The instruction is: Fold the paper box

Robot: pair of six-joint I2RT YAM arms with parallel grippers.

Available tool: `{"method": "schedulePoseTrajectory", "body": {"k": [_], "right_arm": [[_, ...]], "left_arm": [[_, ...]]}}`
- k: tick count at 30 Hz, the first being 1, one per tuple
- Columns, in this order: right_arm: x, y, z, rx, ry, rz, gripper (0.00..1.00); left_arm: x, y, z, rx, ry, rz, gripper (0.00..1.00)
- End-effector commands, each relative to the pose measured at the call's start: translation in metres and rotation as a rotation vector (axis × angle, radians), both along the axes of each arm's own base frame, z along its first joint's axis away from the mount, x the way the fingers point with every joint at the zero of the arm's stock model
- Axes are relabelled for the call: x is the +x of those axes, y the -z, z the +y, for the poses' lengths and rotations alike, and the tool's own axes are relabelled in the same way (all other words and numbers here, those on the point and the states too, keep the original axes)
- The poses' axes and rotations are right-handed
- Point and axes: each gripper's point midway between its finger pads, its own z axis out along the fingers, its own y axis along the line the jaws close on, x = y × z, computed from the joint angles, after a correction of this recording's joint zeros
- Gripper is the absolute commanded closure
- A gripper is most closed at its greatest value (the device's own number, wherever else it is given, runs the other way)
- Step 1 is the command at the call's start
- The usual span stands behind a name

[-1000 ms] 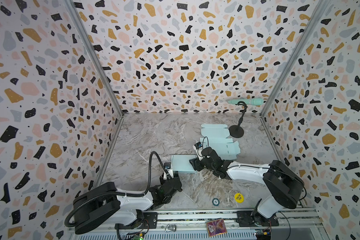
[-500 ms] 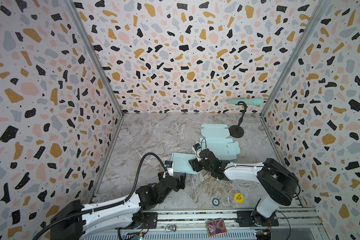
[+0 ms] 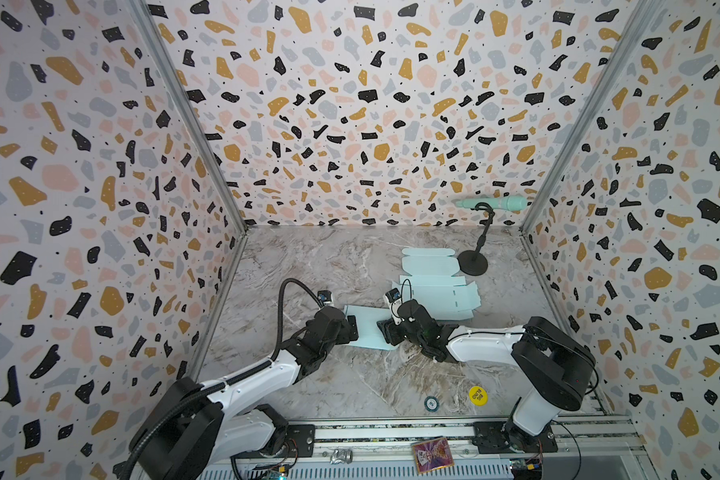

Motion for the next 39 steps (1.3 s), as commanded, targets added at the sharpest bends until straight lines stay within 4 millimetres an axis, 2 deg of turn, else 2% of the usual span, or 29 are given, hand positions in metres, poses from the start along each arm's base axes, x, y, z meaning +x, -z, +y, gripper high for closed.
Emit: {"method": "schedulePoseTrajectory", "body": {"k": [1,7,22,30,35,39], "right_arm": [[-0.007,0.014,-0.006,-0.051,0.004,0.035,0.36],[-0.007,0.015,-0.007,-0.052,0.003,0.035,0.36],[-0.004,0.011,-0.014,0.027,0.002,0.098,0.36],[0.006,0.005,-0.021,0.057,0.008,0.115,0.36],[0.004,-0.008,-0.015,0.079,-0.012,0.107,0.35],[-0.001,-0.024,-0.020,0.083,-0.007,0.085,0.35]], "left_arm": [[0.005,0.003,-0.009,-0.035,0.054,-0.019,0.15],[0.000,0.029,-0.002,-0.014,0.043,0.026,0.26],[-0.012,0.042,-0.001,-0.029,0.056,0.057,0.41],[-0.026,0.035,-0.004,-0.037,0.060,0.049,0.43],[-0.020,0.031,-0.005,-0.021,0.058,0.035,0.43],[-0.012,0.022,-0.008,0.001,0.061,0.023,0.42]]}}
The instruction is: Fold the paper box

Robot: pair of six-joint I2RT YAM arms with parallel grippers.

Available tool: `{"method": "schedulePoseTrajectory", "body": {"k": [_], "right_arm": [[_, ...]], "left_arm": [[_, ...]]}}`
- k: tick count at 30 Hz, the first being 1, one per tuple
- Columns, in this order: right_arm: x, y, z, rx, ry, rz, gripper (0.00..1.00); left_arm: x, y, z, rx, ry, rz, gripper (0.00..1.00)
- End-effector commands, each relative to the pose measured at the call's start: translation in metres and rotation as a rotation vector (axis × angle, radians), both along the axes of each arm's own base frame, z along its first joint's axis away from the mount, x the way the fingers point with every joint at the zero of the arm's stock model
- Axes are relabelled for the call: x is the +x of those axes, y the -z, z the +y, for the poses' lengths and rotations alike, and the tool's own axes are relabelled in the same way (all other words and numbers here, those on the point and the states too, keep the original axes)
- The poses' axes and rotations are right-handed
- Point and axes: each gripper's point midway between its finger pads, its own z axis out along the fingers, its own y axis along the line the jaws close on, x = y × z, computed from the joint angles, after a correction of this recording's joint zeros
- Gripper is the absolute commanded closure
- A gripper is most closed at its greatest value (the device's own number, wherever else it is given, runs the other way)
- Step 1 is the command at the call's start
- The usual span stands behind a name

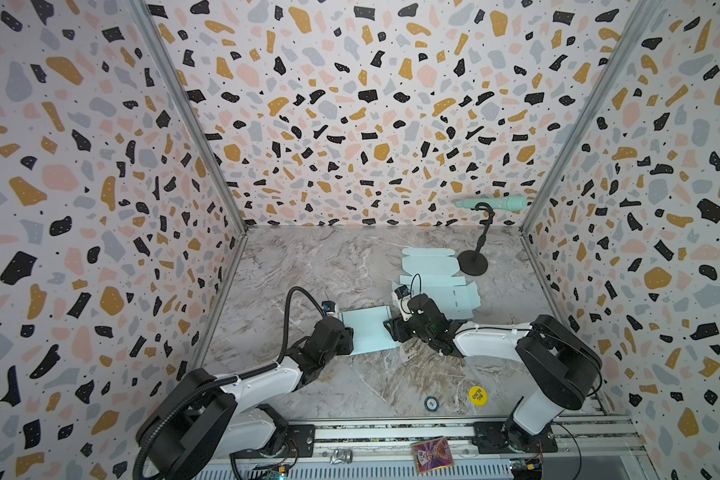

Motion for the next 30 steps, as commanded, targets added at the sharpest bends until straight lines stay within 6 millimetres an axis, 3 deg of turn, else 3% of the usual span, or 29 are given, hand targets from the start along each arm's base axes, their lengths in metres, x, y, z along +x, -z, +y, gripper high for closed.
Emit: {"method": "schedulePoseTrajectory", "body": {"k": [1,5,10,16,24,30], "right_arm": [[-0.005,-0.032,-0.002,0.026,-0.004,-0.036,0.35],[-0.018,-0.044,-0.014,0.018,0.009,-0.045,0.33],[-0.041,-0.038,-0.020,0.010,-0.006,0.003,0.29],[-0.064,-0.025,-0.012,0.034,-0.048,0.071,0.25],[-0.068,-0.007,-0.005,0.032,-0.065,0.113,0.24],[-0.071,0.004,0.001,0.032,-0.076,0.135,0.24]], "left_arm": [[0.008,-0.011,0.001,0.042,-0.009,-0.018,0.40],[0.009,-0.031,0.008,0.056,-0.029,-0.046,0.29],[-0.009,-0.035,0.006,0.037,-0.011,-0.032,0.27],[-0.033,-0.023,-0.009,-0.056,0.027,-0.002,0.32],[-0.045,-0.002,-0.013,-0.062,0.035,0.026,0.34],[-0.046,-0.001,-0.017,-0.081,0.040,0.023,0.36]]}}
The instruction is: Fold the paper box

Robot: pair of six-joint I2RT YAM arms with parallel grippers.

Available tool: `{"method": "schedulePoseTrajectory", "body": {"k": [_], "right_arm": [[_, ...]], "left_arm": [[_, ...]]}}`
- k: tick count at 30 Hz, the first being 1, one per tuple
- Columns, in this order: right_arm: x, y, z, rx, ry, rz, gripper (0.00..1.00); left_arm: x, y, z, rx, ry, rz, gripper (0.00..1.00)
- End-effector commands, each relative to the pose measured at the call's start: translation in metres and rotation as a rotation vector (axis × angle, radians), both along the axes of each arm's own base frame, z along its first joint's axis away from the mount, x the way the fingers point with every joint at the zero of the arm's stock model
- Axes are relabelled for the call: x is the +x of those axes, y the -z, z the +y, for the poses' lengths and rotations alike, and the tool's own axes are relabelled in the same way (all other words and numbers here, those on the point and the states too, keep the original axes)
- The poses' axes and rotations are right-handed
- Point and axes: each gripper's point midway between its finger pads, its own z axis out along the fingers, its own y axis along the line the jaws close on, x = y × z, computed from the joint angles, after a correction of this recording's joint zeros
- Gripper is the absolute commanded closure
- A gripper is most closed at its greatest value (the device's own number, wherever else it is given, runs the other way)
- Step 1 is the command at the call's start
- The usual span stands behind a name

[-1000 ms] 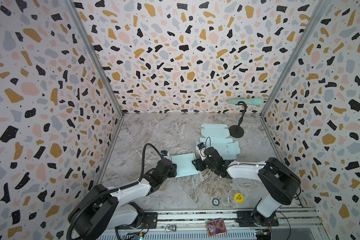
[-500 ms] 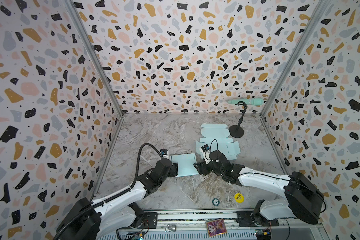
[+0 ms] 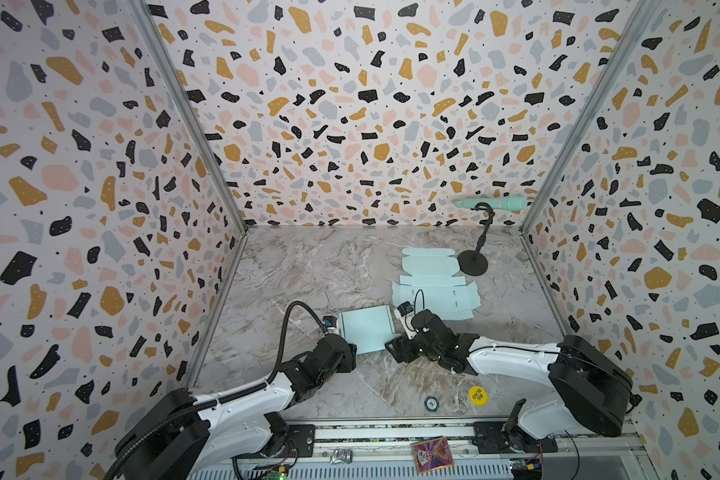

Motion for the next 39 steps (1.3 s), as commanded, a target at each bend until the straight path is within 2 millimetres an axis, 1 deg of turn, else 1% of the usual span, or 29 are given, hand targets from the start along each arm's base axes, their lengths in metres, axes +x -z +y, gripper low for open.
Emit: {"method": "schedulePoseTrajectory", "body": {"k": [1,9,13,18,24,27,28,29,32,39], "right_arm": [[-0.003,-0.001,0.007,0.029,-0.010,0.007,0.24],[-0.006,0.002,0.016,0.040,-0.037,0.019,0.28],[-0.009,-0.003,0.023,0.058,-0.050,0.017,0.33],[-0.010,-0.004,0.027,0.076,-0.058,0.023,0.36],[-0.010,-0.003,0.031,0.097,-0.061,0.034,0.39],[-0.007,-0.006,0.031,0.127,-0.054,0.042,0.39],[-0.006,-0.006,0.030,0.139,-0.050,0.047,0.39],[-0.004,-0.006,0.028,0.149,-0.043,0.053,0.40],[-0.001,-0.002,0.025,0.149,-0.035,0.059,0.43],[0.005,0.003,0.029,0.147,-0.044,0.067,0.47]], "left_arm": [[0.003,-0.007,-0.007,-0.048,0.000,-0.027,0.36],[0.001,-0.008,-0.014,-0.092,0.008,-0.031,0.40],[-0.001,-0.010,-0.021,-0.114,0.023,-0.032,0.41],[-0.002,-0.014,-0.028,-0.141,0.032,-0.040,0.43],[-0.003,-0.009,-0.026,-0.129,0.023,-0.035,0.45],[-0.003,-0.004,-0.023,-0.111,0.017,-0.027,0.46],[0.000,-0.008,-0.025,-0.128,0.016,-0.045,0.46],[0.000,-0.007,-0.025,-0.121,0.012,-0.045,0.47],[0.002,-0.004,-0.022,-0.106,0.003,-0.049,0.49],[0.005,-0.006,-0.029,-0.104,0.019,-0.052,0.51]]}}
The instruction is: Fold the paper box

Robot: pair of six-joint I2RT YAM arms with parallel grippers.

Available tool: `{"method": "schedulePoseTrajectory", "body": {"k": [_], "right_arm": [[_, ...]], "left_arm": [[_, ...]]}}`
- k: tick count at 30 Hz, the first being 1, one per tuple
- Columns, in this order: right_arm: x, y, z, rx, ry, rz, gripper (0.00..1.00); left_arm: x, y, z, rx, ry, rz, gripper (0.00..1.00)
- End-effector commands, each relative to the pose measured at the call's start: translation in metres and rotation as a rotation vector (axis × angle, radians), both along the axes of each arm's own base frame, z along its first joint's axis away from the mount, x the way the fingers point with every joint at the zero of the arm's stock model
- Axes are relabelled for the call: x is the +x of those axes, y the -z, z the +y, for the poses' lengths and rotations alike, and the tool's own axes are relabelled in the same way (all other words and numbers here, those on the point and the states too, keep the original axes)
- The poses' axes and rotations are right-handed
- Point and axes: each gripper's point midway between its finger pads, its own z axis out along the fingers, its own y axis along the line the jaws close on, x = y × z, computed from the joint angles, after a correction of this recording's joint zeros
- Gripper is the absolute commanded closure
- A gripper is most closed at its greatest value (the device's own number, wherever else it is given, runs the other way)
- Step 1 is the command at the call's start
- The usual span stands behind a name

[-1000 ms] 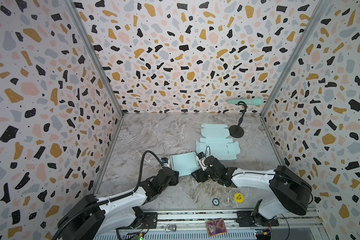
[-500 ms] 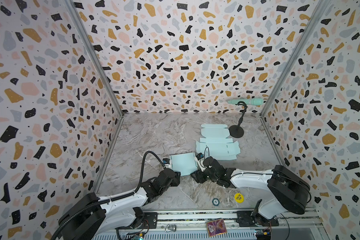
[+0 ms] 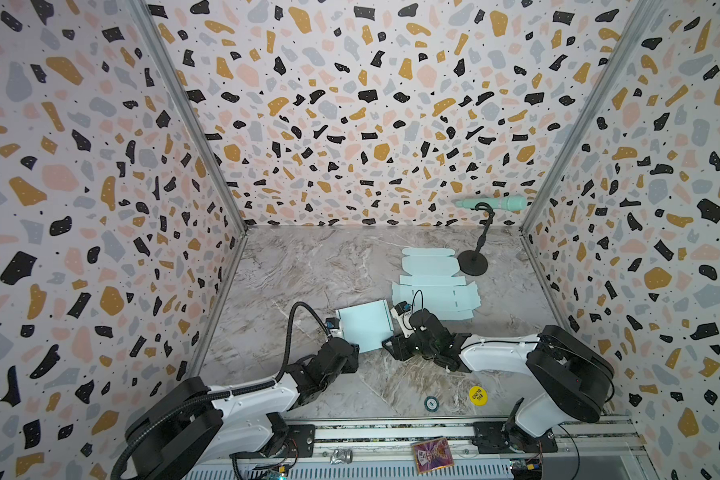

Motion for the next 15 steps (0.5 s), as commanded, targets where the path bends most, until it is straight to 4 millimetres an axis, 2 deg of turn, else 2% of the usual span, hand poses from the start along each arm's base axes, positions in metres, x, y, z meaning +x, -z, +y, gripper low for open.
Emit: {"method": "schedulePoseTrajectory", "body": {"k": [1,8,12,15], "right_arm": [[-0.001,-0.011,0.014,0.057,-0.042,0.001,0.48],[0.001,-0.015,0.013,0.087,-0.039,0.001,0.48],[0.005,-0.013,0.000,0.053,0.000,-0.013,0.46],[0.010,-0.017,-0.013,0.039,0.028,-0.032,0.43]], "left_arm": [[0.006,-0.014,-0.014,-0.049,0.025,-0.040,0.51],[0.006,-0.019,-0.017,-0.069,0.035,-0.048,0.50],[0.005,-0.023,-0.013,-0.062,0.027,-0.055,0.38],[0.002,-0.019,-0.002,-0.012,0.013,-0.041,0.31]]}}
